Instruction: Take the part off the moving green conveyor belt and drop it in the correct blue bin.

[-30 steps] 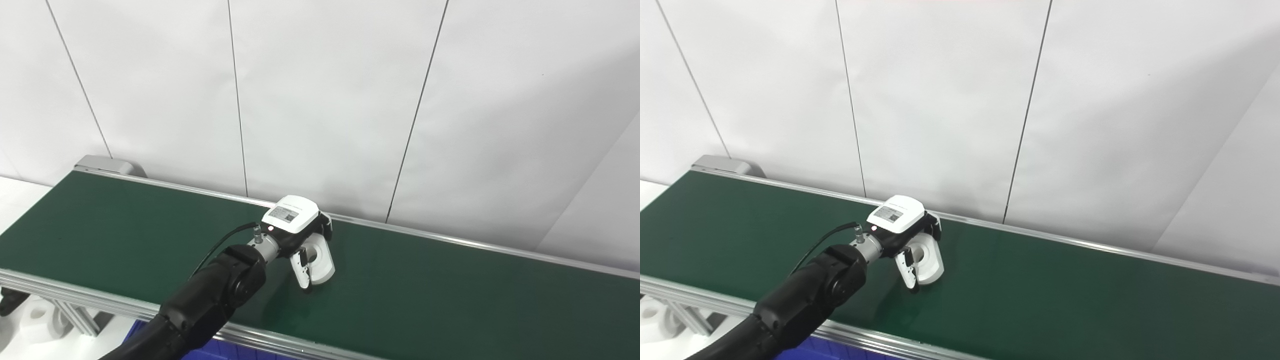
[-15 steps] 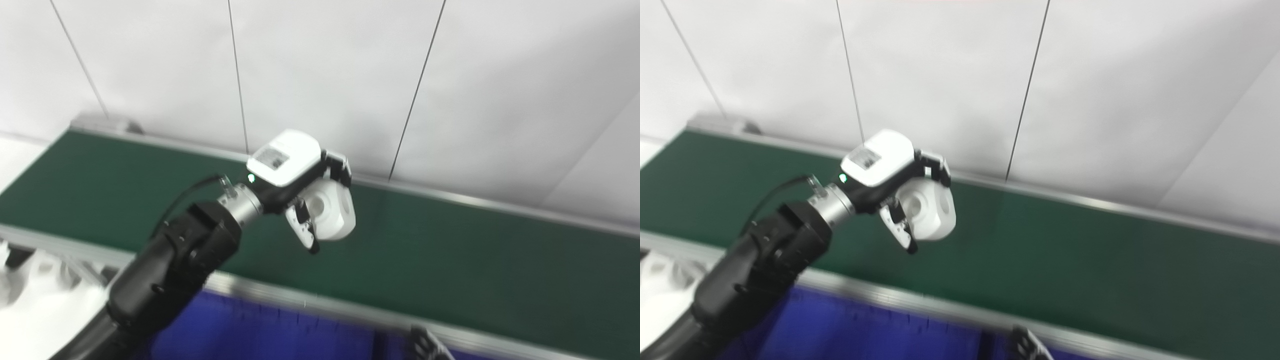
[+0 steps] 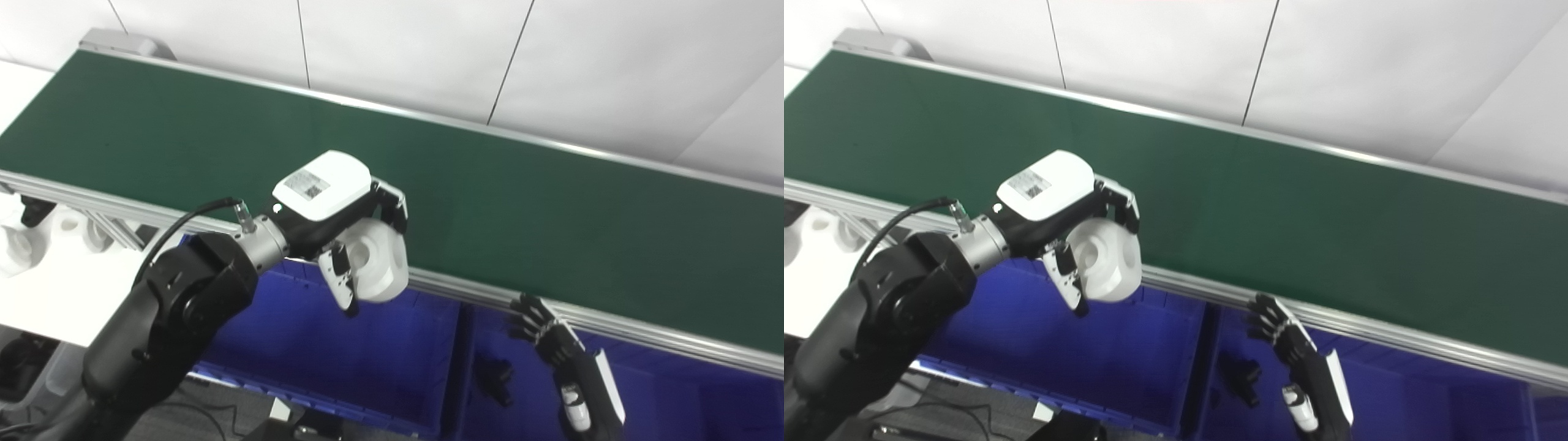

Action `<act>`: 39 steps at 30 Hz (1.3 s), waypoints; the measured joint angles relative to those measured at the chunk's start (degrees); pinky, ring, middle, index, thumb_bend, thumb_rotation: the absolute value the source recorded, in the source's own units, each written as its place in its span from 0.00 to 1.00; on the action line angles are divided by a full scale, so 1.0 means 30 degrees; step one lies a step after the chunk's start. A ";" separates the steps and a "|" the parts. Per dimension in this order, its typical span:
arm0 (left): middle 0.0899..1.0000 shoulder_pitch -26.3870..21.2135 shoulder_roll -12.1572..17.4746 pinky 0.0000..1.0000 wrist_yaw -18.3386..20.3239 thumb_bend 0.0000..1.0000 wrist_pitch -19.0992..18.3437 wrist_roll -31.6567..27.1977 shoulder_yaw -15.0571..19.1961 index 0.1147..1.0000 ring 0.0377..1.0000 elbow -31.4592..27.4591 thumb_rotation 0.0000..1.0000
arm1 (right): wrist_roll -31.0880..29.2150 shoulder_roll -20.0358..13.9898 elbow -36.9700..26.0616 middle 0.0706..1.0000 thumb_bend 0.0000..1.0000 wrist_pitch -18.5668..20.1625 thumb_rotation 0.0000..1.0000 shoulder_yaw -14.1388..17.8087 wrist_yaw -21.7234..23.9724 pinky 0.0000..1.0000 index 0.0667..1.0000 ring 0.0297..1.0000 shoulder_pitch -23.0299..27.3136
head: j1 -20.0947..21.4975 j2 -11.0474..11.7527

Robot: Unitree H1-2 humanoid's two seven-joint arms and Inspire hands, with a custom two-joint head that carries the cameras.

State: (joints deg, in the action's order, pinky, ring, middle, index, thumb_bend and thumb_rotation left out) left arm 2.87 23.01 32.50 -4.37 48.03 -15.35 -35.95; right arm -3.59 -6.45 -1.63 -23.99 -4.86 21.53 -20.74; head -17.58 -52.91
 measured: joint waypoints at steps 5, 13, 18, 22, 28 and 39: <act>0.45 0.0679 0.0000 0.44 -0.0237 0.52 0.0546 0.0419 0.0065 0.41 0.44 0.0488 0.00 | -0.0027 -0.0260 -0.0087 0.82 0.90 0.0044 0.93 -0.0136 -0.0342 0.72 0.85 0.77 0.0098 | 0.0146 0.0145; 0.45 0.2500 -0.0999 0.43 -0.3082 0.52 0.2086 0.1442 -0.0164 0.41 0.44 0.2260 0.00 | -0.0193 -0.0499 -0.0034 0.81 0.88 0.0044 0.92 -0.0422 -0.0433 0.72 0.85 0.77 0.0149 | 0.0263 0.0263; 0.45 0.3399 -0.1563 0.42 -0.6559 0.52 0.3733 0.2497 -0.0332 0.40 0.44 0.4555 0.00 | -0.0309 -0.0600 0.0023 0.81 0.89 0.0044 0.91 -0.0539 -0.0440 0.72 0.85 0.77 0.0230 | 0.0205 0.0380; 0.46 0.3331 -0.1708 0.44 -0.8307 0.52 0.4346 0.2547 -0.0159 0.40 0.46 0.5758 0.00 | -0.0302 -0.0655 0.0312 0.81 0.88 0.0040 0.91 -0.0613 -0.0558 0.71 0.84 0.77 0.0328 | 0.0263 0.0439; 0.78 0.3341 -0.1614 0.77 -0.8661 0.96 0.4680 0.2498 -0.0169 0.72 0.80 0.5755 0.40 | -0.0303 -0.0656 0.0455 0.82 0.88 0.0040 0.91 -0.0759 -0.0664 0.71 0.85 0.77 0.0193 | 0.0293 0.0468; 1.00 0.3412 -0.1292 1.00 -0.7158 1.00 0.4297 0.3752 -0.0382 1.00 1.00 0.5077 0.69 | -0.0298 -0.0735 0.0451 0.82 0.88 0.0039 0.91 -0.0836 -0.0722 0.71 0.85 0.77 0.0165 | 0.0380 0.0468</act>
State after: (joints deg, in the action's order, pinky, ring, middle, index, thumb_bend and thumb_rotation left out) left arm 13.10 19.13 11.03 8.52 59.29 -16.50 -20.71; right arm -4.49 -8.66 -0.27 -23.87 -7.37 19.37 -20.25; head -16.44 -51.50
